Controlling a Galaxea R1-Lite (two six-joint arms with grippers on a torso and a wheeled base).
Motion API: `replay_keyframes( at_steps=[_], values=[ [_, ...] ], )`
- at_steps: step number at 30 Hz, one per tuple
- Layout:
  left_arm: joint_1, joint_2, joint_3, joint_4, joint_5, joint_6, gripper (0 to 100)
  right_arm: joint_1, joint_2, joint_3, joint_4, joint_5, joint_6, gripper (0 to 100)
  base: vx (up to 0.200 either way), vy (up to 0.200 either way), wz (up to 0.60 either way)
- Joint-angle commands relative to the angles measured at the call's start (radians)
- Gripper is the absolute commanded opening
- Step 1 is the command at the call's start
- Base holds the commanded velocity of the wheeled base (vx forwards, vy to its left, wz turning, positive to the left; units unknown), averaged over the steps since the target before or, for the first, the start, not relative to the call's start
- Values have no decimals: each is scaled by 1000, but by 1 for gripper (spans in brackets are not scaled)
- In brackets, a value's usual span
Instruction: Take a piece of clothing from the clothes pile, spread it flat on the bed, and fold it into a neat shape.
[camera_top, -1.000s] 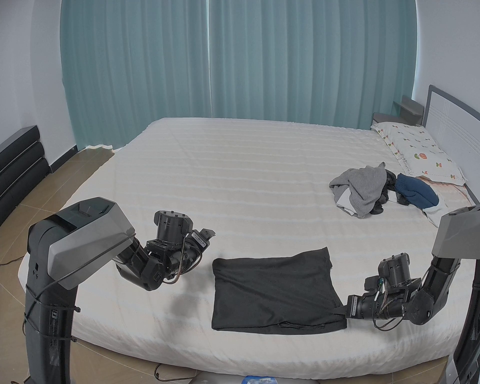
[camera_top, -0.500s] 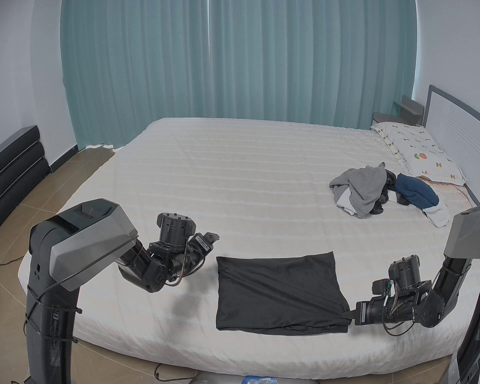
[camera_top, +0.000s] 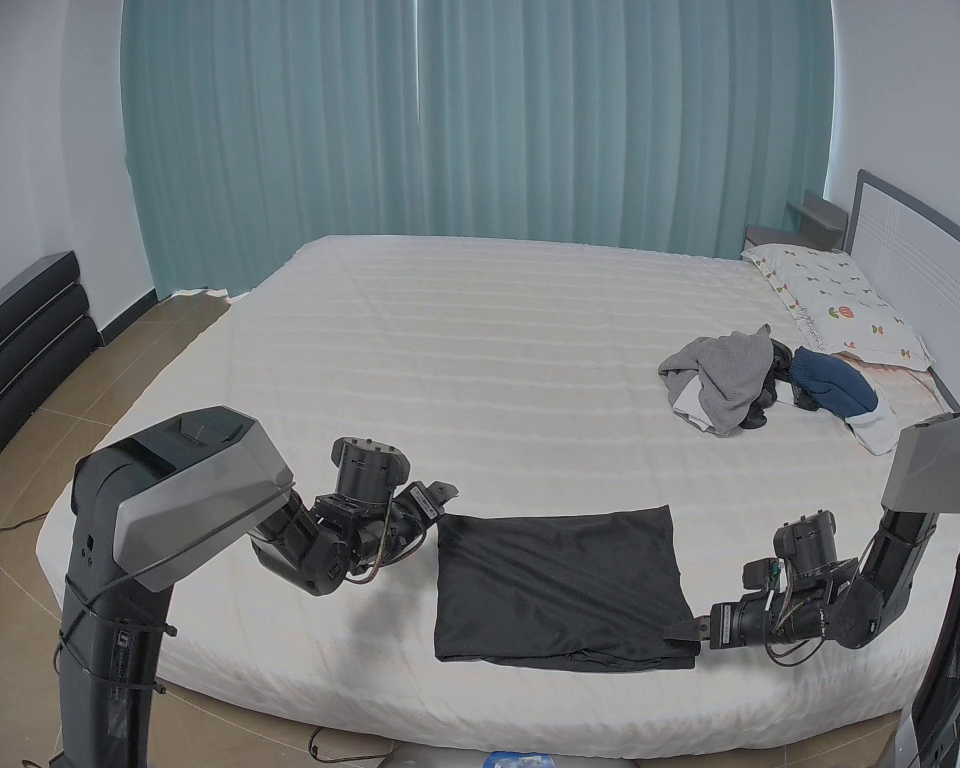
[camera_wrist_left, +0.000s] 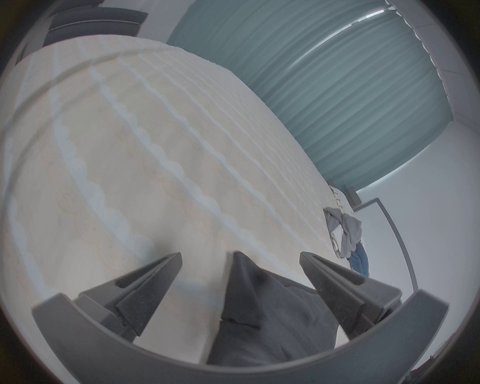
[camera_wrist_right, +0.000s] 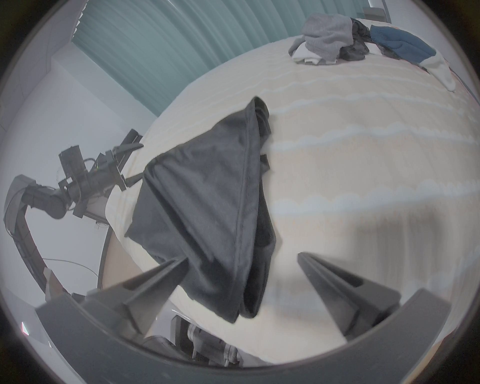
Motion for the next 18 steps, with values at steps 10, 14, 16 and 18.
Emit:
replay_keyframes(
  at_steps=[10, 14, 16, 18],
  values=[
    [-13, 29, -26, -3, 3, 9, 100, 11, 102, -349, -1, -24, 395, 100, 0, 0, 0],
    [-13, 30, -23, -6, 9, 9, 100, 17, 172, -437, 5, -86, 412, 100, 0, 0, 0],
    [-13, 30, -21, -7, 9, 9, 100, 25, 189, -461, 8, -101, 412, 100, 0, 0, 0],
    [-13, 29, -21, -9, 11, 9, 100, 35, 227, -533, 15, -136, 412, 100, 0, 0, 0]
  ],
)
